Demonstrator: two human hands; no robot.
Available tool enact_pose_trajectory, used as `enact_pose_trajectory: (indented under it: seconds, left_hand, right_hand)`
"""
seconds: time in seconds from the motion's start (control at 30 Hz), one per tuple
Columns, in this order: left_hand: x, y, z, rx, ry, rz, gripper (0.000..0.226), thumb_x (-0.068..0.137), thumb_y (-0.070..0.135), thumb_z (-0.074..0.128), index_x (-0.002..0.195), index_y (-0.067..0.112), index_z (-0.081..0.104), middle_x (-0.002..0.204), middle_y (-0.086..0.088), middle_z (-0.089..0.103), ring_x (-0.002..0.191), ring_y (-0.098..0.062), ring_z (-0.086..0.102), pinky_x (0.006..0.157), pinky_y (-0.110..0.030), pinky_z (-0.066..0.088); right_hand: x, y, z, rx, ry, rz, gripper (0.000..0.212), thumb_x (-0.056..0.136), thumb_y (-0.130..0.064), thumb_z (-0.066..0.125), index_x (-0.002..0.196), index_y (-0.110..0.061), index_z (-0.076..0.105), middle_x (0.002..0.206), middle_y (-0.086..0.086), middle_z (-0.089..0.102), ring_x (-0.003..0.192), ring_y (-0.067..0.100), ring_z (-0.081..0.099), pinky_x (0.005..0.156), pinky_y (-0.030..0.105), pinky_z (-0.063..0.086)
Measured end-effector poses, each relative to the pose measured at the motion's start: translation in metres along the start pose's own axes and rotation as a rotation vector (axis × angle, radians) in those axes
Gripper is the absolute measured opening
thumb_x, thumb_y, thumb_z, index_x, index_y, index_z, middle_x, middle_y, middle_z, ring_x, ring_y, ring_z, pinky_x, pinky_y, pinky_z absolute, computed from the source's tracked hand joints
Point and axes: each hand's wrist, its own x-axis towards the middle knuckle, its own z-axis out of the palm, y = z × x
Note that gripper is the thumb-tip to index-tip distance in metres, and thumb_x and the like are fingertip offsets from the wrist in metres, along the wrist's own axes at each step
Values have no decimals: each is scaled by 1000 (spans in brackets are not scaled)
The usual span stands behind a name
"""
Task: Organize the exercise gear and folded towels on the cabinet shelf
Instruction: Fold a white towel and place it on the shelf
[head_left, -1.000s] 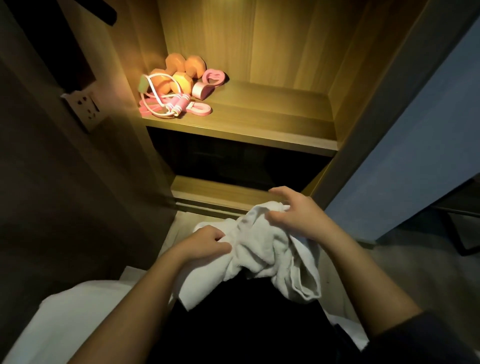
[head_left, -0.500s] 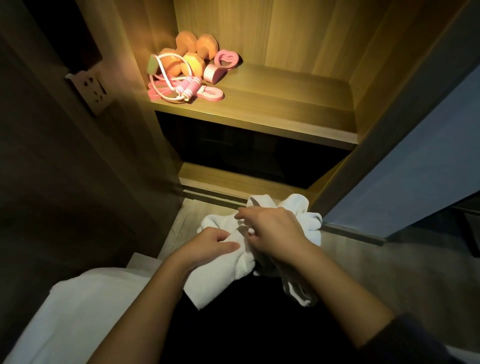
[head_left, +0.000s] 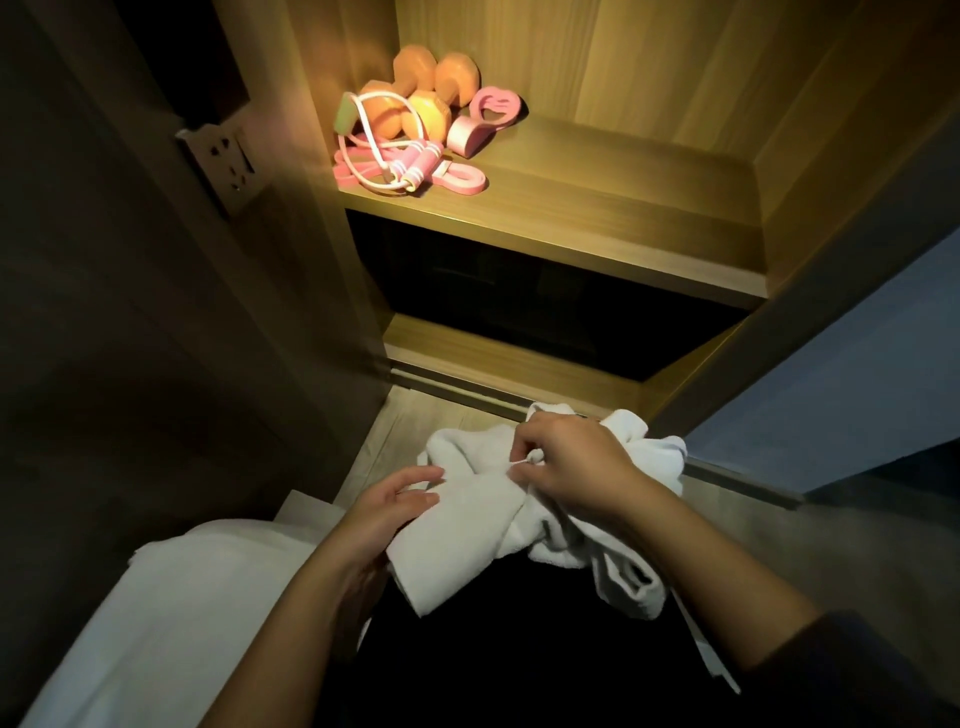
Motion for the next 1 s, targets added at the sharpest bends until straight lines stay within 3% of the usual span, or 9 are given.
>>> enact_pose_trajectory:
  seconds: [0.1,0.17,0.3,0.43,0.63,0.8,1.0]
  left_hand:
    - [-8,-8,2,-182,95,91,23,90,15,66,105,33,67,96,6,74,87,-18,73,65,-34,59]
    - [-10,-10,8,-217,161,170,19,92,15,63,97,33,64,90,10,73,84,-18,72,61,-32,56]
    - [-6,-8,18,-220,227,214,19,96,13,57,86,26,67,92,6,71,95,-29,66,63,-35,54]
    - [-2,-1,21,-147,275,231,22,97,16,56,86,26,72,92,10,71,93,-24,68,62,-28,55]
    - [-4,7,26,-126,344,191,17,95,38,59,98,25,69,97,1,71,92,-19,68,76,-36,58]
    - [-8,15,35,206,410,310,12,91,30,66,95,36,56,96,21,60,89,-6,59,63,-13,45]
    - [-9,26,52,340,338,472,17,90,24,68,95,39,61,92,26,64,91,0,61,70,-12,47]
  right_hand:
    - [-3,3,-1,16,38,20,15,81,-47,60,70,-41,50,79,-17,59,80,9,54,61,29,36]
    - [-2,5,-1,21,62,42,15,84,-44,59,75,-36,50,73,-15,58,76,10,53,57,28,32]
    - [1,12,-6,48,82,136,11,85,-32,57,77,-29,50,69,-13,56,73,13,51,56,29,35]
    - [4,10,-5,-13,60,212,9,79,-25,56,76,-25,47,69,-8,54,72,19,52,54,30,33]
    - [8,1,-1,-50,62,257,11,79,-25,57,83,-28,47,72,-11,54,79,19,51,52,28,26]
    - [3,3,-4,70,31,176,37,79,-37,56,116,-41,59,100,-16,66,95,10,55,68,28,39]
    - [-4,-8,-4,366,74,62,45,73,-64,57,112,-45,65,97,-34,66,94,-7,60,82,24,50]
